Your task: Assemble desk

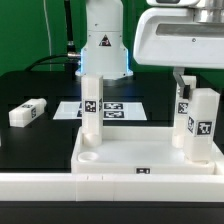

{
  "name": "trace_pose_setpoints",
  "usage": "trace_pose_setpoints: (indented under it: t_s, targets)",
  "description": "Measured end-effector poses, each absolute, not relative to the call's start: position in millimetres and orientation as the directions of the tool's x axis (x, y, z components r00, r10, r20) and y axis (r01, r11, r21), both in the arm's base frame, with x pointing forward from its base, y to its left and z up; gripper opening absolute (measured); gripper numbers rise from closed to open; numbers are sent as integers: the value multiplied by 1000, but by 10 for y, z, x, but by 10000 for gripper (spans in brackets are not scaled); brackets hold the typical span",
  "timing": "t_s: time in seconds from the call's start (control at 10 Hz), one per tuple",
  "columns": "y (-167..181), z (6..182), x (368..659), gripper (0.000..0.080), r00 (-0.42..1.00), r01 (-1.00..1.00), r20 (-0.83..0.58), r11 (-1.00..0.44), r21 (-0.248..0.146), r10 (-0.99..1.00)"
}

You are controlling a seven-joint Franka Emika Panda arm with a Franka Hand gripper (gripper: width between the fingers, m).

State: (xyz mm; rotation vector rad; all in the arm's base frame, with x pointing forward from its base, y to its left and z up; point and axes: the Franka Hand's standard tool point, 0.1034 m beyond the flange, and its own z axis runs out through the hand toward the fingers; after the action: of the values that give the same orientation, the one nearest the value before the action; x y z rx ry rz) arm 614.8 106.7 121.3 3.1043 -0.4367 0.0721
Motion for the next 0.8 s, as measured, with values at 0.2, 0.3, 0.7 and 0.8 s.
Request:
trace_pose_setpoints:
  t_s: [0.2,0.3,0.7,0.8]
  targets:
    - [1064,1212,6149,290,953,-299,47,-954,-2,-299]
    - [1065,1212,6149,290,948,-316,46,-949,-3,-315]
    - [1070,1208,6147,290,810,-584,42,-811,-17,-585]
    - [1074,1206,6144,290,762,-646,38,-763,-23,-647]
